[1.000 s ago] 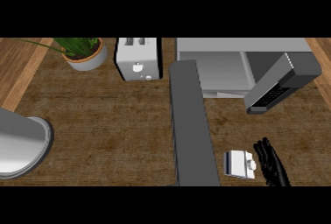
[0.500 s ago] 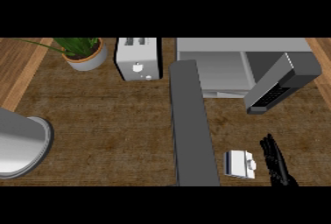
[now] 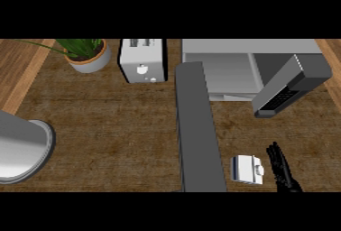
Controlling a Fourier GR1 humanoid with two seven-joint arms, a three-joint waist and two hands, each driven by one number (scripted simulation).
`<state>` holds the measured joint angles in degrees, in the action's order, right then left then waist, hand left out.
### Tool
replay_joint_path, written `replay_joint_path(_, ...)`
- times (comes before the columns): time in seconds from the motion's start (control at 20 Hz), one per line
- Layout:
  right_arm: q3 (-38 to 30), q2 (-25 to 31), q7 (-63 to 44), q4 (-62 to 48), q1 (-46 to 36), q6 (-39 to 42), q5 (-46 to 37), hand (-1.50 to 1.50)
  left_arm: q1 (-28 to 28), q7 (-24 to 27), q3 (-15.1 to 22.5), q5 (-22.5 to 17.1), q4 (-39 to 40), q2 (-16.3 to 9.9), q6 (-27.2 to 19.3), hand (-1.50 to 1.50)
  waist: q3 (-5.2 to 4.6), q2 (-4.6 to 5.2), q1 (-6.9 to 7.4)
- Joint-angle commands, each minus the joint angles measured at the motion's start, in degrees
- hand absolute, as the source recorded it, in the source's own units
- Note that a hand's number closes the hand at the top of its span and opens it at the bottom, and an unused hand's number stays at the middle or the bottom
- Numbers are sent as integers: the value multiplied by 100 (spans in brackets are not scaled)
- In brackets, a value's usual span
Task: Pick up the milk, place it into the microwave and close the microwave
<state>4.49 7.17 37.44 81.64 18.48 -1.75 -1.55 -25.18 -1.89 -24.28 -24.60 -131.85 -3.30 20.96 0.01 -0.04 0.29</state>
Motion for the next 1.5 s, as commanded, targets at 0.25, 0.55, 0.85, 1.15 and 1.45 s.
replay_joint_path(0.25,-307,-66,868,-1646,-768,-77,-270,-150,-9,-255,-223,-306,-159,66,146,-150,0,0,4)
replay_joint_path(0.55,-657,-95,1600,-3014,-1544,-160,-315,-150,445,-252,-44,257,49,206,37,-150,2,9,-7)
replay_joint_path(0.85,-665,-117,1428,-3413,-1995,-173,-419,-150,141,-138,-248,78,-16,326,300,-150,-1,2,5)
replay_joint_path(1.15,-676,-85,2511,-4434,-2553,78,-585,150,296,-365,-356,-155,51,251,383,-150,3,8,15)
replay_joint_path(1.45,-848,62,3175,-4322,-2271,127,-521,150,-242,128,-531,-122,138,328,686,-150,0,0,16)
